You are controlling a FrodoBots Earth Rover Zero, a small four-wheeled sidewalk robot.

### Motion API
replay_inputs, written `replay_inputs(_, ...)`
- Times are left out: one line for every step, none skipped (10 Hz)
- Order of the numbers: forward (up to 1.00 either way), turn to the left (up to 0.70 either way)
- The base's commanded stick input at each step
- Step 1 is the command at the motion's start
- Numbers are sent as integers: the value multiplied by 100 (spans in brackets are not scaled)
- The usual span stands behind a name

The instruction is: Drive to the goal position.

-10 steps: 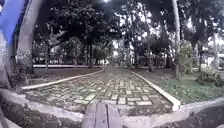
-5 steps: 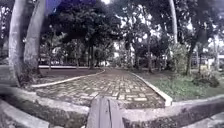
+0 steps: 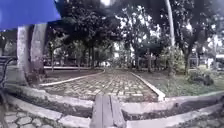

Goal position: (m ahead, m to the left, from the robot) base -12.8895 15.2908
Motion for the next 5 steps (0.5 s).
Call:
replay_inputs(-45, -27)
replay_inputs(-45, -27)
replay_inputs(-45, -27)
replay_inputs(-45, -27)
replay_inputs(-45, -27)
